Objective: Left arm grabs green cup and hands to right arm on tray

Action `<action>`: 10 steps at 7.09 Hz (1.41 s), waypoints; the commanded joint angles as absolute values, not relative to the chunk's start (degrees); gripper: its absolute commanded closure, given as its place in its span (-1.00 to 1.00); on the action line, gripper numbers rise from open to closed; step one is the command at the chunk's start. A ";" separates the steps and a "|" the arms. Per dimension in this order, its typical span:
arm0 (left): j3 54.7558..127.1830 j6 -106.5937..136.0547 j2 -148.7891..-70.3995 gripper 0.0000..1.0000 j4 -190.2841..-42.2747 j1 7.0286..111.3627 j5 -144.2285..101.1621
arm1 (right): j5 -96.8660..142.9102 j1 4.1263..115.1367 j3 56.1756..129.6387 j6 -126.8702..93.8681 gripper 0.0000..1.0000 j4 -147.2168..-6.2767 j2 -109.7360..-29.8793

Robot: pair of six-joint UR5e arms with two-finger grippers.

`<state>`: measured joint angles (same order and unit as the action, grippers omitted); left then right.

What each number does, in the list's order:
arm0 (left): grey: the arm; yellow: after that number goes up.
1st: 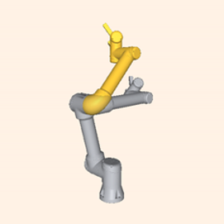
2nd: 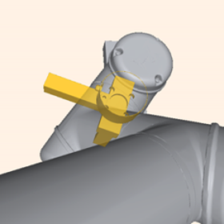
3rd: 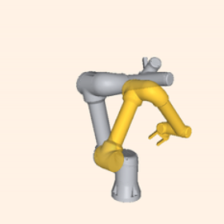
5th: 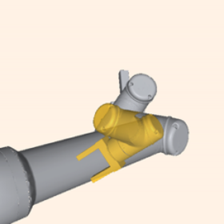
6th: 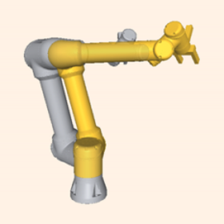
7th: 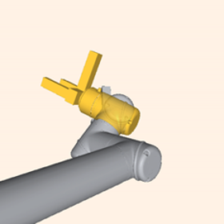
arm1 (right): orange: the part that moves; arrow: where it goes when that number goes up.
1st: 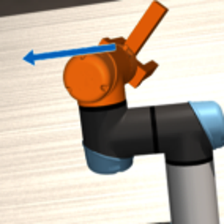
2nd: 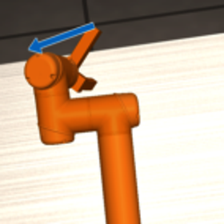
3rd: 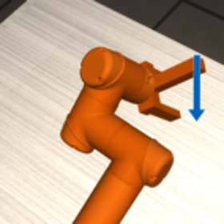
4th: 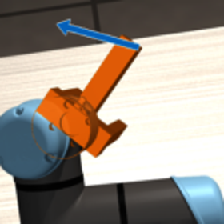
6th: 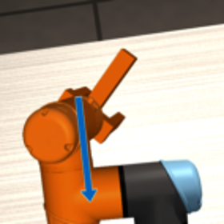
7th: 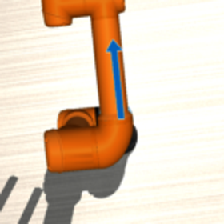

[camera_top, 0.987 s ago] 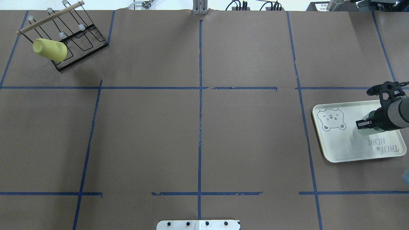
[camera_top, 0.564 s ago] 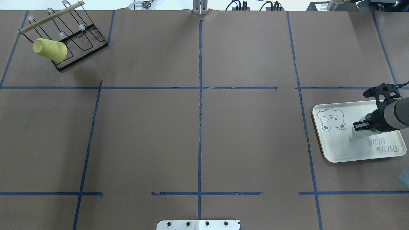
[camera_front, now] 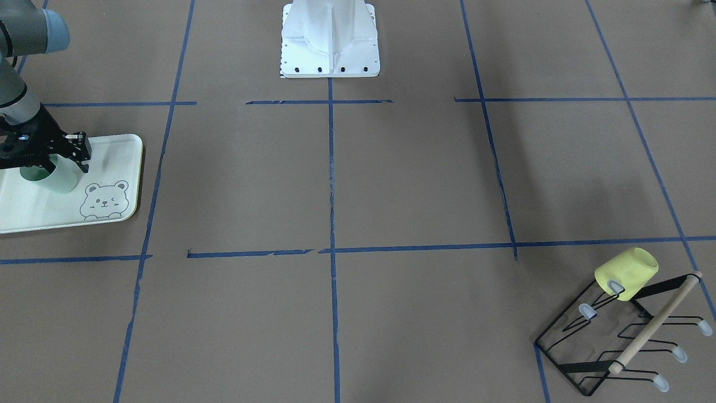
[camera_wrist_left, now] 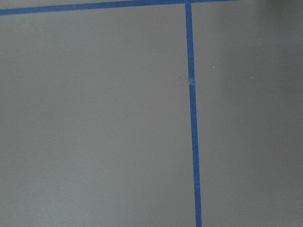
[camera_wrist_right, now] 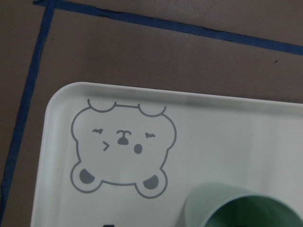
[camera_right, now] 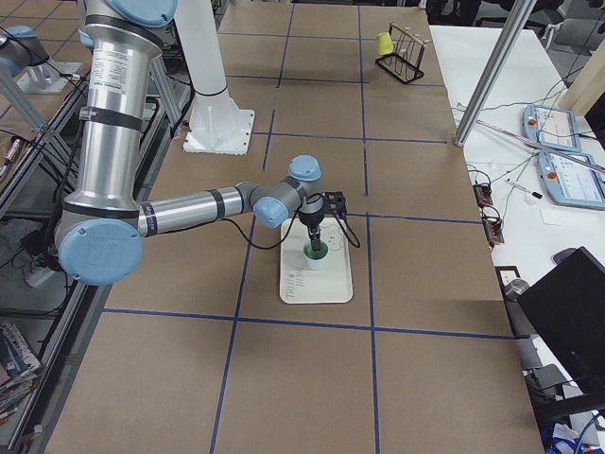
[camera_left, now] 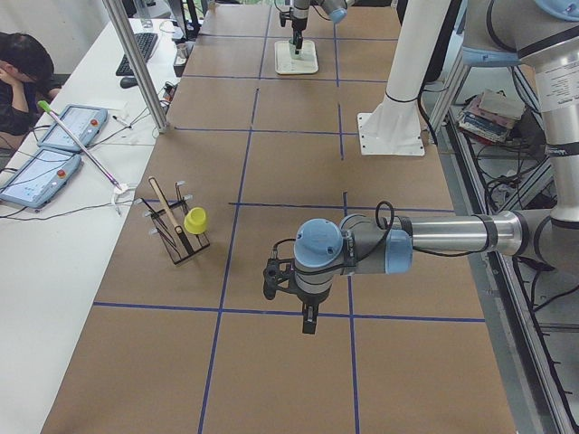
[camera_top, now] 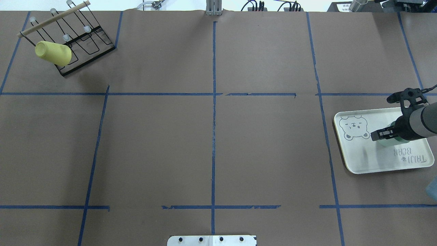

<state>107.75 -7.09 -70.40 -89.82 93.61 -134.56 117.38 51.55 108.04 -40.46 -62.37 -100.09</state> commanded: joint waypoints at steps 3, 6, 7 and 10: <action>107.75 -7.03 -70.40 -1.00 -89.82 93.60 -134.56 | 128.76 70.44 108.81 -15.39 -1.00 -70.18 -103.79; 107.75 -7.21 -70.40 -1.00 -90.00 93.60 -134.65 | 128.94 85.92 111.26 10.58 -1.00 -92.31 -103.80; 107.75 -7.12 -70.40 -1.00 -89.83 93.60 -134.56 | 128.94 86.13 110.57 9.85 -1.00 -93.24 -105.37; 107.67 -7.12 -70.31 -1.00 -89.65 93.60 -134.56 | 131.66 86.13 109.77 5.89 -1.00 -92.64 -105.21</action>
<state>107.77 -7.16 -70.33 -89.77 93.60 -134.60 130.94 86.04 109.74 6.61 -92.68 -105.19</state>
